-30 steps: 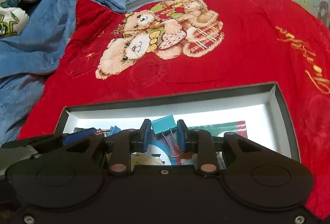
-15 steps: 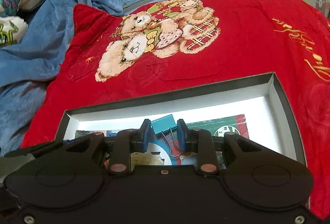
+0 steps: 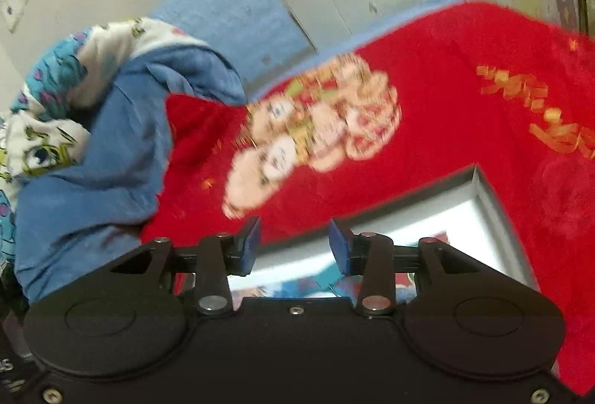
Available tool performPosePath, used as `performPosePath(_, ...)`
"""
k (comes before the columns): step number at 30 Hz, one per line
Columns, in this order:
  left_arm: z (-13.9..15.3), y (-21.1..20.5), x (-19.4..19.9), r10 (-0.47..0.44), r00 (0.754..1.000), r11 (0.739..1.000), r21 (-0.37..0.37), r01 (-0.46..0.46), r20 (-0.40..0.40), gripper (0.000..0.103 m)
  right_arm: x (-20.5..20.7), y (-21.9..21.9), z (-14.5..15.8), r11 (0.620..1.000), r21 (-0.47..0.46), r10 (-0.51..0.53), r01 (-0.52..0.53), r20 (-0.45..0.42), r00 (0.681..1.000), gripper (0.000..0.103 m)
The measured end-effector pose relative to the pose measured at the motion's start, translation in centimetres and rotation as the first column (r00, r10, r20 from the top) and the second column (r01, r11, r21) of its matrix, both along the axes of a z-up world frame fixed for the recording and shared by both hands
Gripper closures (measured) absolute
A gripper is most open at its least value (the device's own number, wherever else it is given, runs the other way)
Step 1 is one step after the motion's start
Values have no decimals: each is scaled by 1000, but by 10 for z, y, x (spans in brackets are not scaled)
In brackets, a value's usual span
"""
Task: Organize objects
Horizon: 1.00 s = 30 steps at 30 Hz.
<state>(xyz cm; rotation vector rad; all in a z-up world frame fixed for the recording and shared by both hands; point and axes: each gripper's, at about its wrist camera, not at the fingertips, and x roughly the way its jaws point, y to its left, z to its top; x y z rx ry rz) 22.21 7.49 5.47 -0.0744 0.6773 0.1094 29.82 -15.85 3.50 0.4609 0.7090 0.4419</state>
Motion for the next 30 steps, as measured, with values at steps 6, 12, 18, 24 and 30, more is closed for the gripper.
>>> performPosePath(6, 49, -2, -50, 7, 989, 998, 54, -15, 148, 0, -49, -8, 62, 997, -75, 33, -24, 126, 991, 57)
performPosePath(12, 57, -4, -141, 53, 972, 995, 73, -71, 230, 0, -162, -14, 83, 968, -242, 4, 62, 262, 965, 49)
performPosePath(18, 45, -5, -232, 141, 953, 988, 23, -152, 269, 0, -253, -41, 41, 944, -299, -89, 138, 170, 981, 47)
performPosePath(24, 20, -17, -239, 72, 973, 997, 16, -77, 221, 0, -285, -55, 24, 960, -249, -87, 126, 162, 983, 17)
performPosePath(30, -12, -23, -232, 40, 988, 996, -88, -26, 152, 0, -273, -54, 12, 969, -233, -57, 87, 132, 990, 0)
